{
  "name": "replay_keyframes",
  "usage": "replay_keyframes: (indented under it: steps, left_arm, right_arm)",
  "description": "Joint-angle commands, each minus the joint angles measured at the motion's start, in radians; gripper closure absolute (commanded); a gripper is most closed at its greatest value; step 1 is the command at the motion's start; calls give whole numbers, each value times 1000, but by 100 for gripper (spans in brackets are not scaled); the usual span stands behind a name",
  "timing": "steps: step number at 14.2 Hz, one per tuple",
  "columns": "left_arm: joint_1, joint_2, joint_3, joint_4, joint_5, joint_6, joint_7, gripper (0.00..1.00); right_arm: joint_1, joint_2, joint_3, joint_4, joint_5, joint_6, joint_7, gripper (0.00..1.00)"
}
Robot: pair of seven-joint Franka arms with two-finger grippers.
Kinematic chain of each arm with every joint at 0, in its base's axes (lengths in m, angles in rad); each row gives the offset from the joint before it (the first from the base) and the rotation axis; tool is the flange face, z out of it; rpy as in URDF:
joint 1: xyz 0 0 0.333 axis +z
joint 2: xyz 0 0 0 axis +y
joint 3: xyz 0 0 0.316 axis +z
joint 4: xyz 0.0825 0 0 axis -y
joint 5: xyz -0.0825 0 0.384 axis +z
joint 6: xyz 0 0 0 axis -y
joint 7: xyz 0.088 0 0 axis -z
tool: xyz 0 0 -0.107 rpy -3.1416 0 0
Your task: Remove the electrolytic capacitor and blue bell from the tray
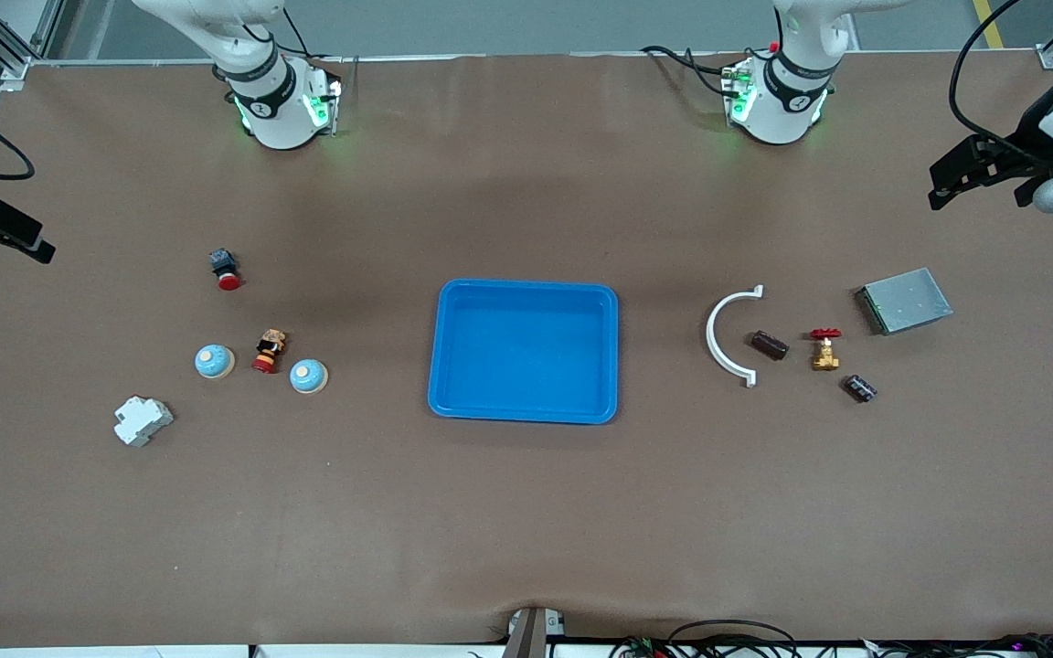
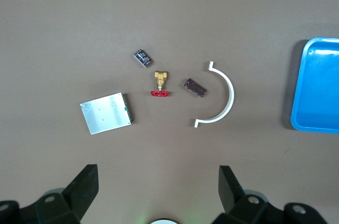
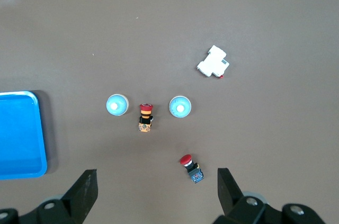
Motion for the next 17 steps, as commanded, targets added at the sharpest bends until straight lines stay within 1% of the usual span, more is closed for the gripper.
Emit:
replay_keyframes:
  steps: [1,8,13,17]
  left_arm:
    - [6,11,-5,39,-10,-22,8,0]
    - [-2,14,-8,48,-4,-25,5,0]
    - [3,14,-31,54,-8,-25,3,0]
    - [4,11,-31,60,-10,-28,2,0]
  right_arm:
    - [-1,-12,1,3,-11,-27,0,0]
    - [-1,-12,1,1,-11,-30,0,0]
    - [0,-12,2,1,-11,-31,0,0]
    - [0,-12,2,0,-14,-32,0,0]
